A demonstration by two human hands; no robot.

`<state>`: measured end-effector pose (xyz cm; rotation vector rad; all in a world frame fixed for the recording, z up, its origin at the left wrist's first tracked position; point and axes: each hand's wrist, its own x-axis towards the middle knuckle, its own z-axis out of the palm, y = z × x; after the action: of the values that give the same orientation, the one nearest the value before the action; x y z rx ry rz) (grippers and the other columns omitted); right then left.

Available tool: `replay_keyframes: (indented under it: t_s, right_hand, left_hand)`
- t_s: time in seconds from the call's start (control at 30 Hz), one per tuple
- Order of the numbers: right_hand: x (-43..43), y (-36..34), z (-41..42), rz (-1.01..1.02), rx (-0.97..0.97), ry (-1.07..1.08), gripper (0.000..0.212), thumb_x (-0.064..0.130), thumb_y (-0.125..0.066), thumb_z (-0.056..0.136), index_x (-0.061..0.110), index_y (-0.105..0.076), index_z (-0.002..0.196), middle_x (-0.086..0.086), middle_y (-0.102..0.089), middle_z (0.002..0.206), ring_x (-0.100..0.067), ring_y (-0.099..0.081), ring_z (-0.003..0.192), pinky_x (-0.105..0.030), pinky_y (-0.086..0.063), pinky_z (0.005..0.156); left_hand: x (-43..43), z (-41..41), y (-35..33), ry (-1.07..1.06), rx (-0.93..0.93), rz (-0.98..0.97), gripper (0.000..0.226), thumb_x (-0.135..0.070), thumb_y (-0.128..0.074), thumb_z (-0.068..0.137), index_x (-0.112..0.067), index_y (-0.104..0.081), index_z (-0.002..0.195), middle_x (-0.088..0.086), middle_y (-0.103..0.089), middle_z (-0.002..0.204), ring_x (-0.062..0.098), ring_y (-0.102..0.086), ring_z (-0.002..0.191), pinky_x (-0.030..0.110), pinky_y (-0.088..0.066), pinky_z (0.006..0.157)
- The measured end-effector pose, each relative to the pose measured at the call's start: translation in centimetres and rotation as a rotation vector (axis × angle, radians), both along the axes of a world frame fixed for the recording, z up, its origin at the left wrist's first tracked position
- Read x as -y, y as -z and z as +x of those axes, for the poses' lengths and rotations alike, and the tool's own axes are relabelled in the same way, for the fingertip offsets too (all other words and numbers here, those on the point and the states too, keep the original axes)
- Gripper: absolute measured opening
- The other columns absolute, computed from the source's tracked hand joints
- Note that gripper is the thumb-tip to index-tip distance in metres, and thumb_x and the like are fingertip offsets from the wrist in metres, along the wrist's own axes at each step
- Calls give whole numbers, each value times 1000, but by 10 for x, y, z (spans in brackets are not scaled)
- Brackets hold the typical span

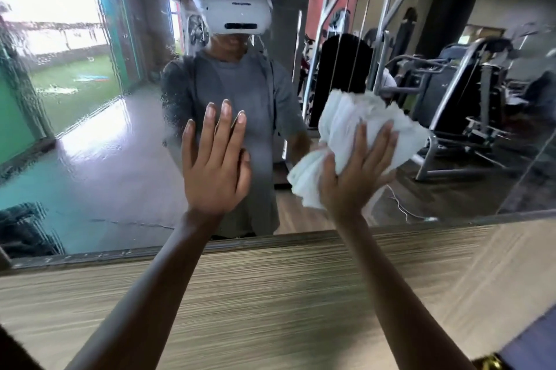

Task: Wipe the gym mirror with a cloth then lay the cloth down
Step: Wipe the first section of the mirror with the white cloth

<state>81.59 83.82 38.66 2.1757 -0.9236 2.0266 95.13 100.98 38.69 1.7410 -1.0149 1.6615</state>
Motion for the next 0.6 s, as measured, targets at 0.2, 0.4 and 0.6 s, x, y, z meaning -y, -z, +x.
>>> replay_keyframes:
  t_s: [0.2, 0.4, 0.6]
  right_hand:
    - [-30, 13, 18, -395, -292, -14, 69, 57, -38, 94, 28, -26, 155, -12, -26, 159, -26, -19, 150, -59, -21, 107]
    - [15, 6, -17, -351, -326, -53, 63, 50, -47, 82, 26, -43, 140, -12, -30, 157, -29, -26, 144, -60, -23, 105]
    - [-29, -114, 24, -38, 42, 26, 70, 52, -48, 87, 24, -39, 151, -15, -28, 161, -32, -24, 149, -66, -18, 109]
  left_hand:
    - [0, 2, 2, 11, 3, 9, 53, -21, -46, 99, -7, -44, 150, 14, -34, 159, 31, -26, 151, 55, -24, 120]
    - [2, -1, 2, -6, -5, 1, 57, -18, -53, 94, -6, -45, 149, 14, -34, 159, 30, -26, 151, 55, -23, 120]
    - [2, -5, -1, -7, -20, 1, 56, -18, -53, 95, -6, -46, 149, 14, -36, 158, 32, -29, 150, 56, -25, 119]
